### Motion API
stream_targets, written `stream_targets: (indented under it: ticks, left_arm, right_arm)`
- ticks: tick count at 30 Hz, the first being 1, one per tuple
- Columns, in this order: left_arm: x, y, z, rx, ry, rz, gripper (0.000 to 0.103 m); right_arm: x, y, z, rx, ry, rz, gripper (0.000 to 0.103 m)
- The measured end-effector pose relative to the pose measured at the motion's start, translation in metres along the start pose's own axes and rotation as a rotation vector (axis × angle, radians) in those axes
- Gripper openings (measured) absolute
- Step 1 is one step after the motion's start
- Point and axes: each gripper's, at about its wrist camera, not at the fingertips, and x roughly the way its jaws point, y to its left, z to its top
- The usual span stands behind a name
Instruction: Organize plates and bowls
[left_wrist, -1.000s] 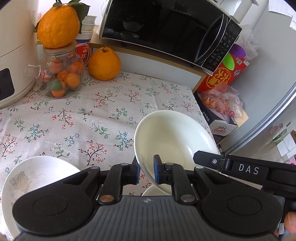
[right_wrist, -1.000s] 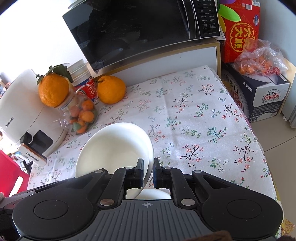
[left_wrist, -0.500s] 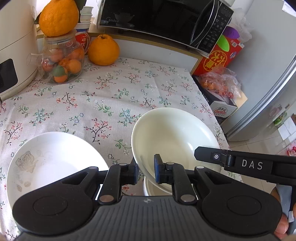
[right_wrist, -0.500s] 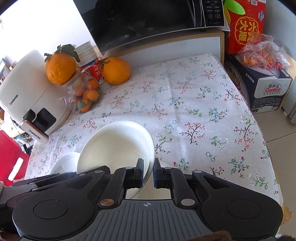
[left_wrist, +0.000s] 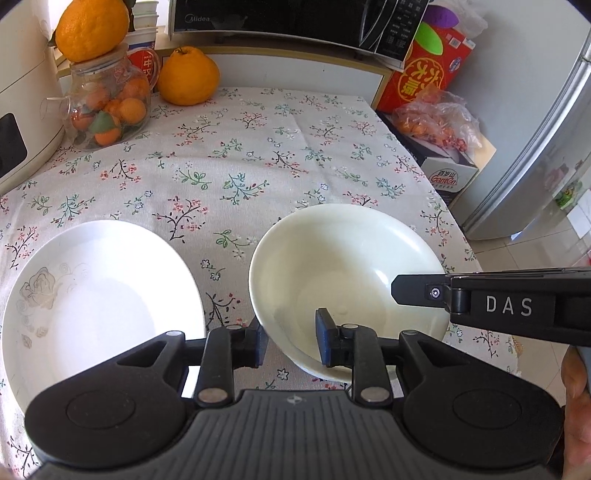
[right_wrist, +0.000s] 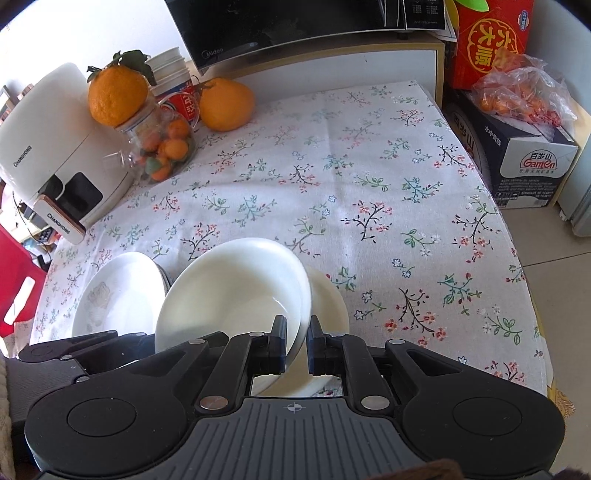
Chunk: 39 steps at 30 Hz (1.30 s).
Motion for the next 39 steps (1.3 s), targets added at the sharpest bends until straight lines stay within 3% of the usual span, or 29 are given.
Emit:
stream_targets:
  ticks: [23,26,28,35,39]
  left_arm:
    - [0.007,0.000,-0.001,0.015,0.001,0.014,0.036]
    - [0.008,0.001,-0.001,0.011,0.007,0.010,0.037]
    - [0.008,0.003,-0.001,0.005,0.008,0.011,0.037]
    - [0.005,0.006,0.001,-0.019,0.001,0.002,0.039]
    - [0.004,0.008,0.001,-0.034,-0.005,-0.003,0.041]
  right_arm:
    - [0.009,-0.001,-0.004,-0.031,0.027,-0.049,0.018]
    - [0.008,-0.003,-0.004,-0.028,0.024,-0.053,0.022]
    - [0.007,-0.004,-0.004,-0.021,0.023,-0.056,0.031]
    - [0.002,-0.009,-0.002,-0.006,0.007,-0.045,0.033]
    - [-0.001,-0.010,-0.001,-0.002,-0.010,-0.047,0.046]
